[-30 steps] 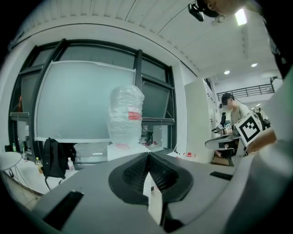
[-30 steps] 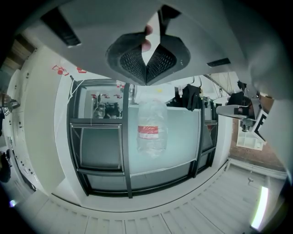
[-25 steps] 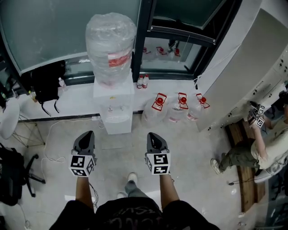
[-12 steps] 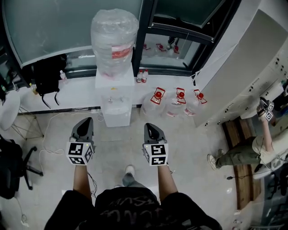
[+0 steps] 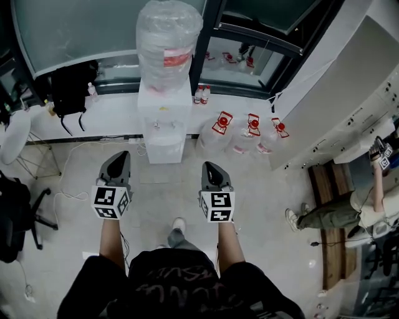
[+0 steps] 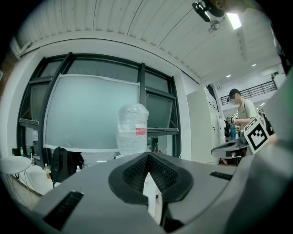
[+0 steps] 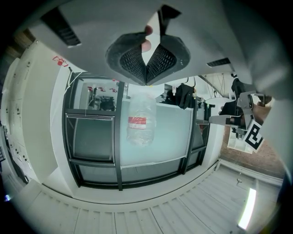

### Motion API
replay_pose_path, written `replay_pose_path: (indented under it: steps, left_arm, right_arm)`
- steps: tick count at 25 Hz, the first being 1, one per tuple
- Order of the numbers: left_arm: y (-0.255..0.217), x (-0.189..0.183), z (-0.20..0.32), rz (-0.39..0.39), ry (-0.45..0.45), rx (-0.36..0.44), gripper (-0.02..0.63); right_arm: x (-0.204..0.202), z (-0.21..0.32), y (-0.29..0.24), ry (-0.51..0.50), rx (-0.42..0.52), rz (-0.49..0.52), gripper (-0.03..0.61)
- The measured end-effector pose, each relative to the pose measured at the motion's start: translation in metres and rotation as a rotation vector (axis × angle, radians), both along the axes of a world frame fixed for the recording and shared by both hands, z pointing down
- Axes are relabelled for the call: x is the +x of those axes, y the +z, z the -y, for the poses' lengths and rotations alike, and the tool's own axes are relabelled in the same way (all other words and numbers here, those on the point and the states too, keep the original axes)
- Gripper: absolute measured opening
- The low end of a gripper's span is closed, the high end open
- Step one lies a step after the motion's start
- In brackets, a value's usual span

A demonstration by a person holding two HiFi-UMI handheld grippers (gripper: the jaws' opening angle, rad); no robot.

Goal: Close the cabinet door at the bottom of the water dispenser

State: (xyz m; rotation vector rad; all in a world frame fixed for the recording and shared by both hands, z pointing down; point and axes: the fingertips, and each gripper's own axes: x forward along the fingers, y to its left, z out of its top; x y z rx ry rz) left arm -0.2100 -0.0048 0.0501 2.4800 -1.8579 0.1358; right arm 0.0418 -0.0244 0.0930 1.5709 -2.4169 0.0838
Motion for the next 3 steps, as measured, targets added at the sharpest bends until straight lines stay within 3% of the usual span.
replay_pose_path:
  steps: [3]
  left_arm:
    - [0.0029,0.0005,-0.0058,0.001,0.002,-0.003,0.015]
  right_arm:
    - [-0.0019,-0.0062,0.002,0.0,0.0,-0.013,0.012]
